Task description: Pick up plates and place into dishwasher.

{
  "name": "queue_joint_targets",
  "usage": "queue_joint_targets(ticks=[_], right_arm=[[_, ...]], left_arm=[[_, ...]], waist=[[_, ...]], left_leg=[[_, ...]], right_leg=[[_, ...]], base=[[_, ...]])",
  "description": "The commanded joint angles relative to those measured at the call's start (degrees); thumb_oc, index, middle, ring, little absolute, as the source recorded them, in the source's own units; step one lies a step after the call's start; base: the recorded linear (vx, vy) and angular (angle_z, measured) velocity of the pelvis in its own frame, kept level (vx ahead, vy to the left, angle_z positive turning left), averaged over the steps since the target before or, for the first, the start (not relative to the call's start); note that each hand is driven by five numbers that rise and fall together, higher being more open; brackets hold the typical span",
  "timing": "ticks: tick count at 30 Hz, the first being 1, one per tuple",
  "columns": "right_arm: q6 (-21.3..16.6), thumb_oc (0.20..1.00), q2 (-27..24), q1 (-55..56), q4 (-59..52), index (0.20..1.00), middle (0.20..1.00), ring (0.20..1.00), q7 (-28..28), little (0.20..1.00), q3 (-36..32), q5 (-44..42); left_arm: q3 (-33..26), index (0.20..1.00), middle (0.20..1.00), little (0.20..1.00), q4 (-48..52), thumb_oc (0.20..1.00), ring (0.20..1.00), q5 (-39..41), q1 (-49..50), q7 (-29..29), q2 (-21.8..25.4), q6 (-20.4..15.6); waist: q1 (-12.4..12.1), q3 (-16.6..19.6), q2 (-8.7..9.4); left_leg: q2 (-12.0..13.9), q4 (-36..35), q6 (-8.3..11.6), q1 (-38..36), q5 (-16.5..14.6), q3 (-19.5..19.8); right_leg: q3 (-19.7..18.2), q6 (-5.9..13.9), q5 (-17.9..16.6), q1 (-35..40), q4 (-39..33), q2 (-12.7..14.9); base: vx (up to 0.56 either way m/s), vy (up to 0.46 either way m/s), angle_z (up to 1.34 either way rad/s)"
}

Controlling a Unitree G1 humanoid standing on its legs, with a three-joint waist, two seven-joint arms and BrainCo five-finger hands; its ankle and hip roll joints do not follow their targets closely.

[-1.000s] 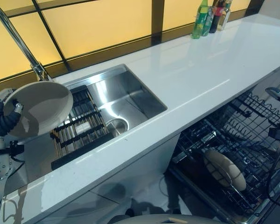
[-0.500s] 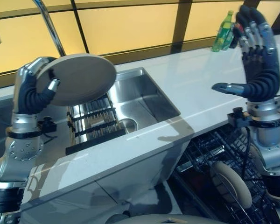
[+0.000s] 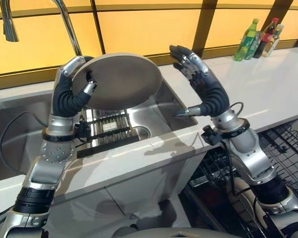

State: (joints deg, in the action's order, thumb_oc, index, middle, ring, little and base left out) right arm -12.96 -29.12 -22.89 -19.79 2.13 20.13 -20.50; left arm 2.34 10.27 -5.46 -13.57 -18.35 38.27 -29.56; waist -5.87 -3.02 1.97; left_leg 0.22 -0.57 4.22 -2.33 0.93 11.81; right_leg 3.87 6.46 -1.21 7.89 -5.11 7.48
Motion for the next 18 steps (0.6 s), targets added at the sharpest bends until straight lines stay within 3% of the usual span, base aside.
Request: queue_joint_targets(ticks=[1, 13, 18], right_arm=[[0.8, 1.0, 2.0, -5.0, 0.5, 1.0, 1.0, 1.0, -0.5, 1.0, 2.4, -3.0], [2.6, 1.0, 5.6, -10.4, 0.9, 1.0, 1.0, 1.0, -4.1, 1.0, 6.9, -4.1], [3.0, 1.0, 5.4, -10.4, 0.8, 1.0, 1.0, 1.0, -3.2, 1.0, 7.0, -4.6]], left_arm=[[2.4, 0.2, 0.2, 0.2, 1.6, 0.2, 0.2, 1.8, -6.1, 0.1, -0.3, -2.4], [9.2, 0.2, 0.2, 0.2, 5.7, 0.2, 0.2, 1.3, -12.1, 3.7, -1.5, -3.6], [9.8, 0.2, 0.2, 0.2, 6.2, 0.2, 0.2, 2.9, -12.6, 4.5, -1.0, -3.5]], waist=[[-0.4, 4.5, -0.59], [-0.2, 4.7, -0.77], [0.1, 4.9, -0.81]], left_leg=[[-2.7, -2.0, -3.34, 0.0, 0.2, -1.0], [-3.7, -1.6, -3.89, -0.2, -0.7, -0.5], [-3.9, -1.5, -4.27, -0.3, -1.0, -0.7]], right_leg=[[-1.3, -1.89, 3.1, -4.5, 7.4, -3.5], [-1.6, -1.53, 2.6, -4.4, 7.2, -2.8], [-2.2, -1.38, 2.4, -4.4, 7.0, -2.7]], base=[[-0.02, -0.002, 0.04], [0.0, 0.0, 0.0], [-0.01, 0.019, 0.0]])
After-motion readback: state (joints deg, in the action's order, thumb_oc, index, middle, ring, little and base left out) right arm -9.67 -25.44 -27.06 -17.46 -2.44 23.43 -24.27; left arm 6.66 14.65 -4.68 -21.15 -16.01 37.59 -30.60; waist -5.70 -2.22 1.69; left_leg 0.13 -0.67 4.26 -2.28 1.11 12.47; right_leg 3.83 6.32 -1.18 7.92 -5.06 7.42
